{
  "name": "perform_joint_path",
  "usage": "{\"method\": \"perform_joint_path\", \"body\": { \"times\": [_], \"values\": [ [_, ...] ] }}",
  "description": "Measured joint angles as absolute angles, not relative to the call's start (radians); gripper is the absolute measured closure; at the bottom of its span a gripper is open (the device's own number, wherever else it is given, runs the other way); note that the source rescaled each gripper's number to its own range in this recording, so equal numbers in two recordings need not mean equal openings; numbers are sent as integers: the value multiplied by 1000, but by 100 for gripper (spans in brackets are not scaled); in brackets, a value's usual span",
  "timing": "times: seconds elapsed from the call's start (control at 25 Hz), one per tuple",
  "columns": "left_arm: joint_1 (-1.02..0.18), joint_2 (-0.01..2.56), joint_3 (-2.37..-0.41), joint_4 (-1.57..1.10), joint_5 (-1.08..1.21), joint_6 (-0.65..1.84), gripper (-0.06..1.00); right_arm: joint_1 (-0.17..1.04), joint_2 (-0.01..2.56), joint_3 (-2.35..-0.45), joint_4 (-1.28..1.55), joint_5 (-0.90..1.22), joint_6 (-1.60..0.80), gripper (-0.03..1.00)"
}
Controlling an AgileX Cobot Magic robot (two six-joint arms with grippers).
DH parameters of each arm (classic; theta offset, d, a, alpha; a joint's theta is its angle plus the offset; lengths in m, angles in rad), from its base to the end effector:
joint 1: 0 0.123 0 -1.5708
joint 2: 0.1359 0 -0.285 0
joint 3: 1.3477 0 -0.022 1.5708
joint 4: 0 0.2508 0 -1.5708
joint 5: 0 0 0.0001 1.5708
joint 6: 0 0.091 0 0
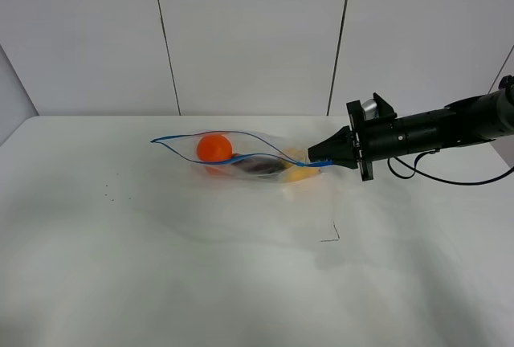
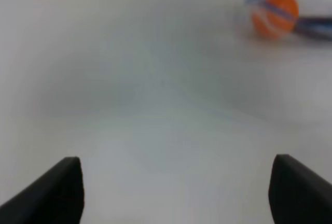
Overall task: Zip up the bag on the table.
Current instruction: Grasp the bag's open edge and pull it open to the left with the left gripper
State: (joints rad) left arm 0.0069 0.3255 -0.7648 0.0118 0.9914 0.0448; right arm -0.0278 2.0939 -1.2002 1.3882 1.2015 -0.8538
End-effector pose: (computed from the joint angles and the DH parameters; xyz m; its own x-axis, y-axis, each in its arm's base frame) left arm 0.0319 0.0011 0.3540 -0.4485 0.0481 -0.8925 0.0073 0.9987 0.0502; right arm 0.3777 0.0730 0.1482 -0.9872 0.1239 -0.1004 -0.0449 0.3883 0.9204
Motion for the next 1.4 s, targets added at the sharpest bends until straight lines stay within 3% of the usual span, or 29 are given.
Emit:
{"method": "perform_joint_path", "body": {
  "times": [0.28, 0.64, 1.08, 1.4],
  "values": [
    [7, 710, -978, 12, 961, 212, -6, -28, 2094, -1200, 1387, 1202, -854, 97],
    [7, 1023, -1000, 0, 911, 987, -6, -28, 2094, -1200, 1387, 1202, -852, 97],
    [-2, 1220, -1000, -356, 623, 1283, -6, -28, 2094, -1200, 1395, 1202, -852, 97],
    [-261, 1340, -1001, -413, 403, 1303, -6, -28, 2094, -1200, 1402, 1202, -852, 97]
  ]
}}
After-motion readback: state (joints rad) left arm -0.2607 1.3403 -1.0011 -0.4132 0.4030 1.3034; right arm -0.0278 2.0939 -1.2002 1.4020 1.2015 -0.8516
